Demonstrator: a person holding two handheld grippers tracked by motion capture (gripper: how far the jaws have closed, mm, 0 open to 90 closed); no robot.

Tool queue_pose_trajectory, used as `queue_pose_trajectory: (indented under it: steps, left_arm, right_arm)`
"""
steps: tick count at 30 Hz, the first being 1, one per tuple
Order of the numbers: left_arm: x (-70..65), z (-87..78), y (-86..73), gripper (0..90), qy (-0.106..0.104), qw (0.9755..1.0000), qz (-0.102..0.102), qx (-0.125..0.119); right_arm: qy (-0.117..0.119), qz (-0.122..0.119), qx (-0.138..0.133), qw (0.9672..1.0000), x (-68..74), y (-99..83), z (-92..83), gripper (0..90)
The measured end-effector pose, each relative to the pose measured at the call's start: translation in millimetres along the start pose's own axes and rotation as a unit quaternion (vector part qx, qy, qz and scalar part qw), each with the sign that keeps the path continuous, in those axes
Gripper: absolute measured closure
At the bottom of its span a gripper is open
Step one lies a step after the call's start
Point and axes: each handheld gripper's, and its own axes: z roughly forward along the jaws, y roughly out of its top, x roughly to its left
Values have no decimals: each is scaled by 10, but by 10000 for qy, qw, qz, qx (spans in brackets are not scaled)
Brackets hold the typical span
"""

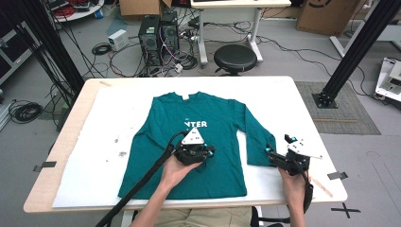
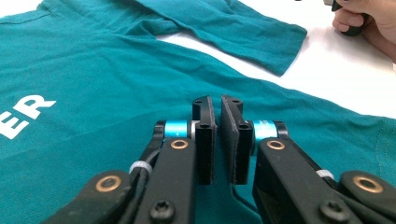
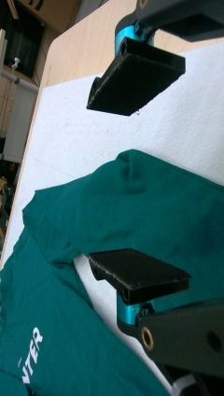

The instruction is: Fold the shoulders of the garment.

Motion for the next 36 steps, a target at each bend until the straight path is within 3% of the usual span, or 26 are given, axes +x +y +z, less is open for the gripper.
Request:
queue_pose_trajectory:
  steps: [1, 2, 6, 10, 15, 18, 22, 25, 28, 32, 36]
  left_arm:
    - [7, 1, -1, 832, -2, 10000, -16, 2]
    - [17, -2, -1, 765, 44, 10000, -1, 36]
    - [20, -28, 11, 651, 190, 9998, 38, 37]
    - [14, -89, 38, 617, 290, 9995, 124, 33]
    - [73, -272, 92, 610, 695, 9971, 307, 85]
    - [150, -424, 117, 623, 1015, 9941, 351, 119]
    - [294, -596, 109, 633, 1617, 9853, 440, 325]
    - [386, -713, 87, 636, 1726, 9834, 433, 359]
    - [478, -848, 66, 638, 1752, 9834, 376, 275]
    - [595, -1054, 39, 637, 1732, 9847, 186, -10]
    - [694, -1232, -15, 637, 1827, 9831, 41, -100]
  right_arm:
    - [0, 0, 0, 10000, 0, 0, 0, 233]
    - [4, 14, 8, 10000, 3, 0, -2, 234]
    - [6, 15, 9, 10000, 3, -1, -2, 233]
    - [7, 22, 7, 10000, 5, 0, -2, 234]
    - [12, -16, -8, 10000, -3, -1, -1, 233]
    - [7, -31, -16, 10000, -4, 0, -1, 234]
    - [5, -31, -19, 10000, -3, -1, -1, 234]
    - [4, -26, -18, 10000, -3, -1, -1, 234]
    - [3, -34, -17, 10000, -4, -1, 0, 234]
    - [7, 14, 5, 10000, 1, -1, -5, 234]
    - [8, -26, -23, 10000, -4, -1, -1, 234]
